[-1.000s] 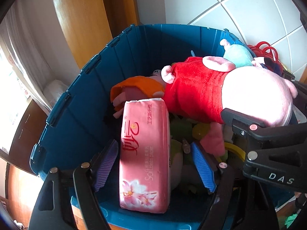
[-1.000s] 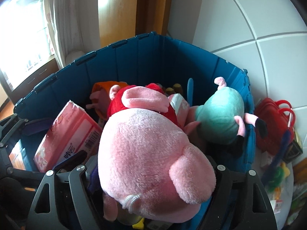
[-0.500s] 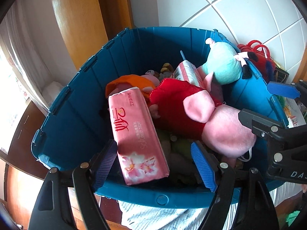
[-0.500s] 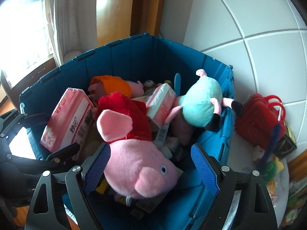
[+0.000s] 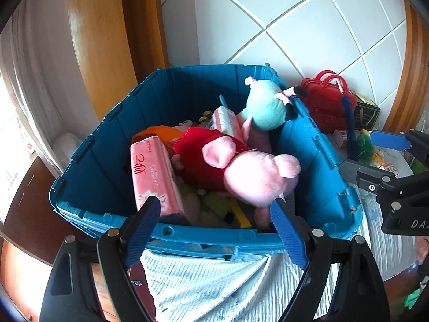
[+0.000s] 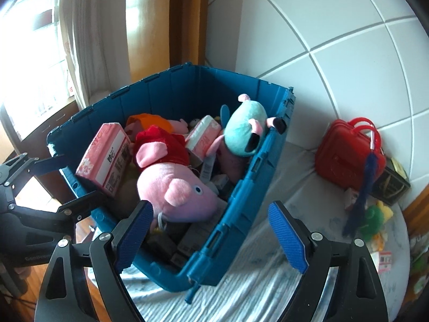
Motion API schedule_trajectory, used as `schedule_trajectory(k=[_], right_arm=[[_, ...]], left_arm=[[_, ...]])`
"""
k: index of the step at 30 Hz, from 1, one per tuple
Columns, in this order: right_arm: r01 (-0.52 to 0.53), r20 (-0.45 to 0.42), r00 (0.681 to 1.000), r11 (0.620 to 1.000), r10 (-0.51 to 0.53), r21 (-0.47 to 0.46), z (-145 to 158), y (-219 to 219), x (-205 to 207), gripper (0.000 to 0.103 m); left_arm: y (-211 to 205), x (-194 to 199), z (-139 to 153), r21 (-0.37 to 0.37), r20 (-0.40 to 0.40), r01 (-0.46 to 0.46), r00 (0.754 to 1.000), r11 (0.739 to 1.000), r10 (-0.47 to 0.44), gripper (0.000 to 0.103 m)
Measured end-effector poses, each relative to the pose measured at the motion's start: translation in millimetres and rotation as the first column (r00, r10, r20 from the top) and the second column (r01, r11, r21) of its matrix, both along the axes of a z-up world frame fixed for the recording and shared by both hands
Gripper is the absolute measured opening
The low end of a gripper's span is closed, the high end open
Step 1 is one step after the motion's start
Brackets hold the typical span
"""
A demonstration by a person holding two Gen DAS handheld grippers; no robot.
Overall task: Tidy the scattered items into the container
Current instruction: 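Move both open tools back toward the items on the bed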
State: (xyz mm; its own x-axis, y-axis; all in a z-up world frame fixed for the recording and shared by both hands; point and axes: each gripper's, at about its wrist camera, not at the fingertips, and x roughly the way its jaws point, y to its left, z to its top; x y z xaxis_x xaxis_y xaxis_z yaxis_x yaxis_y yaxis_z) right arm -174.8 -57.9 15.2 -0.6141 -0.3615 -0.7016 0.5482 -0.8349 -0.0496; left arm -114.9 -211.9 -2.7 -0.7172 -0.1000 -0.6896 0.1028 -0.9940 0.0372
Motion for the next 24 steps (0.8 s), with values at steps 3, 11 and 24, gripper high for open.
schedule_trajectory(k=[3, 11, 24], right_arm=[[0.044, 0.003, 0.999, 0.999, -0.044, -0.019, 0.0, 28.2, 1.7, 0.094], [0.172, 0.012, 0.985, 0.983, -0.171, -0.069, -3.9, 131.6, -2.9, 0.094], [0.341, 0.001, 0.940, 0.938, -0.342, -0.059, -22.0, 398.2, -43.9, 0.094]], left_arm=[[23.6, 5.8, 4.3, 0.002, -0.028, 0.043, 0.999, 0.999, -0.043, 0.084], [128.9, 1.2, 8.5, -0.019, -0.049, 0.179, 0.983, 0.984, -0.179, 0.084], [385.3, -73.6, -9.3, 0.010, -0.068, 0.310, 0.949, 0.951, -0.308, 0.084]])
